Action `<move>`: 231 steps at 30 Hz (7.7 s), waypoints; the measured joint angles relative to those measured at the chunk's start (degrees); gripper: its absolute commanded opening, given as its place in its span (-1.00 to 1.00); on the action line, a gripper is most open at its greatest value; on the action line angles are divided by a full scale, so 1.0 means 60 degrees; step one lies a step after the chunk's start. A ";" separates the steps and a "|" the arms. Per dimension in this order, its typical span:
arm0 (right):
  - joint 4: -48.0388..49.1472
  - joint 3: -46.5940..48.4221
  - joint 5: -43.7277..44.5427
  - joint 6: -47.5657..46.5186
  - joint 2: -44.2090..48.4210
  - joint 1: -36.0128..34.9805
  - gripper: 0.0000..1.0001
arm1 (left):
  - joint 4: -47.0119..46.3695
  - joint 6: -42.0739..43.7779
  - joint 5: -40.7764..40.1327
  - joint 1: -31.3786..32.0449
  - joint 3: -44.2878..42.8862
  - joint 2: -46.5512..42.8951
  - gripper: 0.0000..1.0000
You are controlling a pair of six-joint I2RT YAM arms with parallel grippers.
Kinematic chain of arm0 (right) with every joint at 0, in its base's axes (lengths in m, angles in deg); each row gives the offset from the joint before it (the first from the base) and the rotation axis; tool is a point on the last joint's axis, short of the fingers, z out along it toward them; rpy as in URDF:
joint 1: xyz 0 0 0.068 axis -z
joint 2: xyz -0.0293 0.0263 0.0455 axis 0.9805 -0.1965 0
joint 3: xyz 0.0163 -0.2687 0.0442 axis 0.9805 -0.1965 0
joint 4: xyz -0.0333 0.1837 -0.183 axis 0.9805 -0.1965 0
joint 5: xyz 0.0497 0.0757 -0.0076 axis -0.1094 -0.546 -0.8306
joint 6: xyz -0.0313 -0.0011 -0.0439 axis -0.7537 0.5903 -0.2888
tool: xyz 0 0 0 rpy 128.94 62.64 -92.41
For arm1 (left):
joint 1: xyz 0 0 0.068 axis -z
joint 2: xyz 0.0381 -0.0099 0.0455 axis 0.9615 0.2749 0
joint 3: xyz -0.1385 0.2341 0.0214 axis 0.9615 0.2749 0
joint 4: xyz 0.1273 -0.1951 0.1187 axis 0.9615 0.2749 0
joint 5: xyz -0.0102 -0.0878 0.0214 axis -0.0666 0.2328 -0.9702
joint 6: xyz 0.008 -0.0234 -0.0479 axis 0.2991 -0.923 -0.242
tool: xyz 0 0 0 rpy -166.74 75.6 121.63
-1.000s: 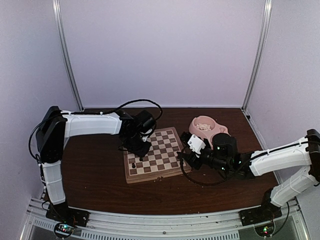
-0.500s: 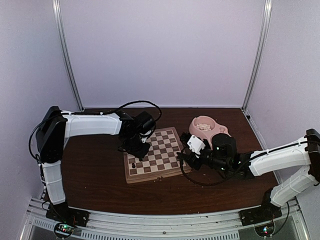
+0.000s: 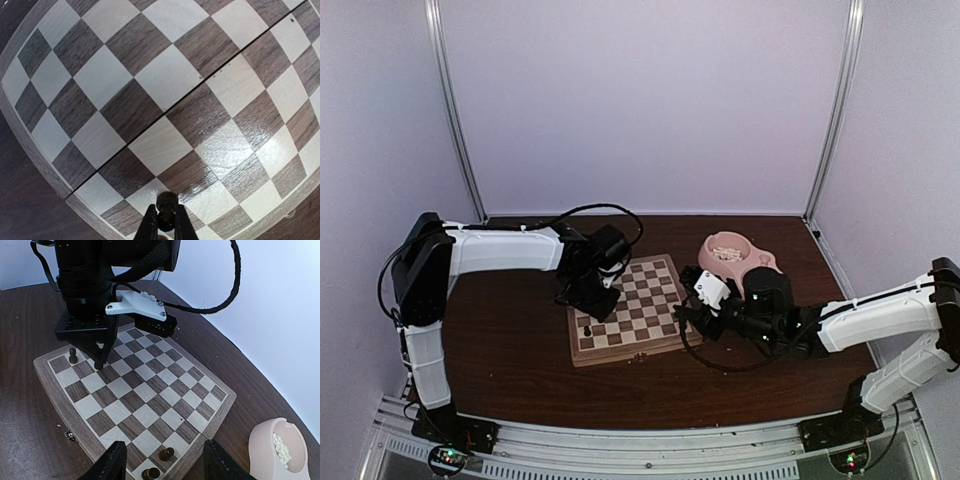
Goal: Set up the chess pieces on the board
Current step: Pick up the pawn from the chessboard, then place the pawn on b7, then pick up the chess pile from the storage box.
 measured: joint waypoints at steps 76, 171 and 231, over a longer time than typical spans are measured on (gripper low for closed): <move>0.1854 -0.1468 0.1275 0.1009 0.1100 0.0882 0.12 | -0.1636 0.1089 0.2787 0.0903 -0.2976 0.2364 -0.55; 0.0379 -0.0710 0.3570 0.3191 0.0867 0.1789 1.00 | -0.3319 0.1410 -0.1224 0.1020 0.0353 -0.3603 0.95; -0.7063 0.2758 0.1490 0.4980 0.0991 0.4911 0.06 | -0.2776 0.1483 -0.0492 -0.0229 0.1672 -0.5570 0.95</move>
